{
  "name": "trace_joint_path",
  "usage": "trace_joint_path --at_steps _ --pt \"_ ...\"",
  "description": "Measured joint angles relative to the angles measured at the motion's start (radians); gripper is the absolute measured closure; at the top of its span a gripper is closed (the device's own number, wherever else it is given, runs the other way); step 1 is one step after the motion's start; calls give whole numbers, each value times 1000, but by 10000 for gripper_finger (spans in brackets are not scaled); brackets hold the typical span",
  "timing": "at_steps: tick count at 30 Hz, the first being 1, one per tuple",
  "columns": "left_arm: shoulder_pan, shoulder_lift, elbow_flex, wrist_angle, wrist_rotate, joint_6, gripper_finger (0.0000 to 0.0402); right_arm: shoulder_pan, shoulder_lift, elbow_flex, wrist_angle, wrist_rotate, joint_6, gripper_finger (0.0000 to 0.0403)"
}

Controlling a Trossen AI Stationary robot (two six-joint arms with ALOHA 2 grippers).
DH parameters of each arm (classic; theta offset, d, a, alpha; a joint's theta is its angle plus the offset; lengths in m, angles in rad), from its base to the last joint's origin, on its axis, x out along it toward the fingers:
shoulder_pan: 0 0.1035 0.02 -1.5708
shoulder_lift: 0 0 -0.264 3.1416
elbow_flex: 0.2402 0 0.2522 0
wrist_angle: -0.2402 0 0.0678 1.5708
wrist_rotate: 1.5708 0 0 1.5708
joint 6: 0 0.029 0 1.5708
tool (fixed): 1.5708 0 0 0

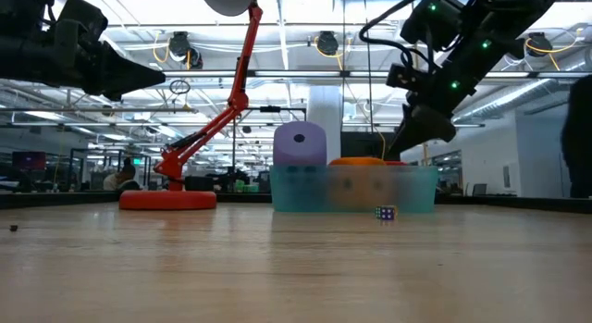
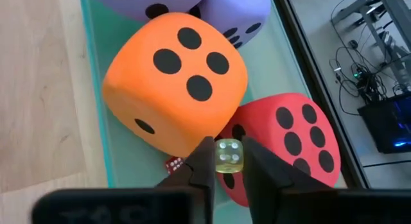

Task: Pick & Place Dice
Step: Put the light green die into the green bin

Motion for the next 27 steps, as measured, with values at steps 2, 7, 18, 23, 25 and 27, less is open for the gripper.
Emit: trace_joint_path --at_steps 2,7,18,23,25,27 --pt "0 0 0 0 0 0 376 0 0 0 5 0 11 326" --pt "0 0 0 0 0 0 376 22 0 0 9 6 -11 158" --pt "0 3 0 -24 34 -56 376 24 0 0 16 -42 7 63" --pt "-2 88 44 -23 59 -113 396 24 0 -4 63 -79 -22 92" --pt "-6 152 79 -16 59 -125 396 24 0 -22 128 -77 -35 93" --pt "-14 236 111 -7 50 -126 398 24 0 -52 217 -79 -56 89"
